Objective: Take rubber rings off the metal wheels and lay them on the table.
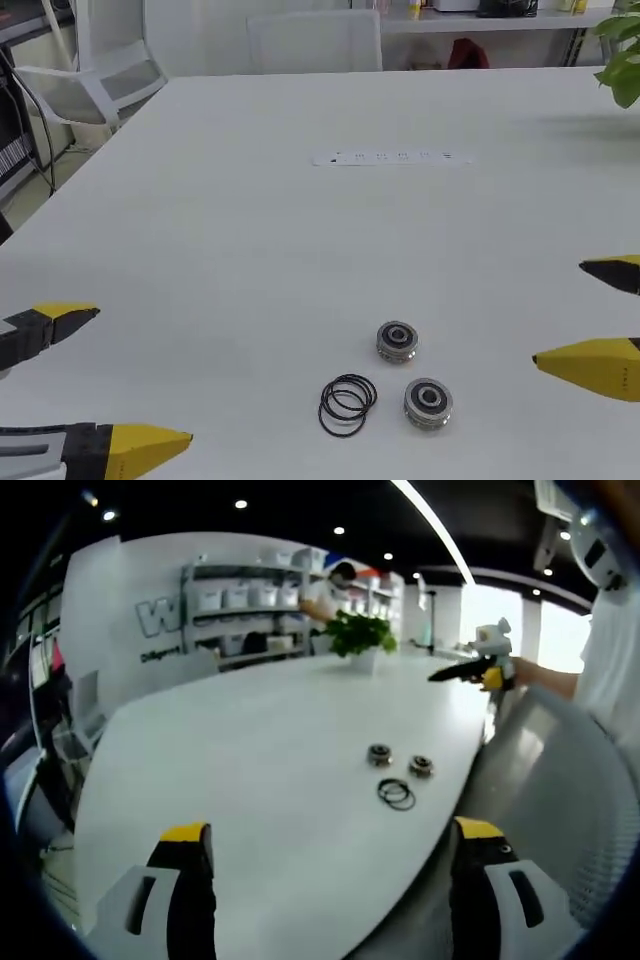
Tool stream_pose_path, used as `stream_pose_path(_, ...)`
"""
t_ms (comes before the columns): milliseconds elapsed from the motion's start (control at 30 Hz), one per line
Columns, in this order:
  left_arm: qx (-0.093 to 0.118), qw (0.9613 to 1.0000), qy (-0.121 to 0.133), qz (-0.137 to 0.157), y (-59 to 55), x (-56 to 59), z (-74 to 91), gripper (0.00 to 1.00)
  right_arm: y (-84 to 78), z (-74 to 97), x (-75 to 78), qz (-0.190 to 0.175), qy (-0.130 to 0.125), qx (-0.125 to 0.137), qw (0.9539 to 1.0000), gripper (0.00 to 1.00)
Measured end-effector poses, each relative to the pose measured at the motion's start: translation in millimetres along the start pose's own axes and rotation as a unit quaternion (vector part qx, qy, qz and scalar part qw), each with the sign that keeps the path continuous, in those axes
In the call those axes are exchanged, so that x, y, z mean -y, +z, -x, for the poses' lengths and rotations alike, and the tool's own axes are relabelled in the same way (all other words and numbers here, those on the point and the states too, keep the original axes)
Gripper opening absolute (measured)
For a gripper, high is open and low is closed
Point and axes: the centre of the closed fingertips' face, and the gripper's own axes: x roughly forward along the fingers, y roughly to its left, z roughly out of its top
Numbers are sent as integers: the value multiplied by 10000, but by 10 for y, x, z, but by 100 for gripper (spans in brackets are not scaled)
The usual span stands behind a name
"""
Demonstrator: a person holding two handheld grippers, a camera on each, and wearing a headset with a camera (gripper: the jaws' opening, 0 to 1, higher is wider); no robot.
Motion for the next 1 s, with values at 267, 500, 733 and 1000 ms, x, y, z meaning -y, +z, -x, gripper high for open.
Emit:
stream_pose_path(267,-64,10000,-8,20,-69,-34,-25,100,-352,47,28,-101,-210,-453,9987,99)
stream_pose_path(500,-296,9996,-27,-12,-170,2,-59,99,-561,52,51,-66,-329,-817,9961,99)
stream_pose_path(733,-369,9993,-42,0,-192,53,-48,98,-600,79,56,-81,-373,-901,9952,99)
stream_pose_path(1000,-365,9993,8,8,-160,72,-39,95,-534,89,37,-188,-425,-732,9962,94)
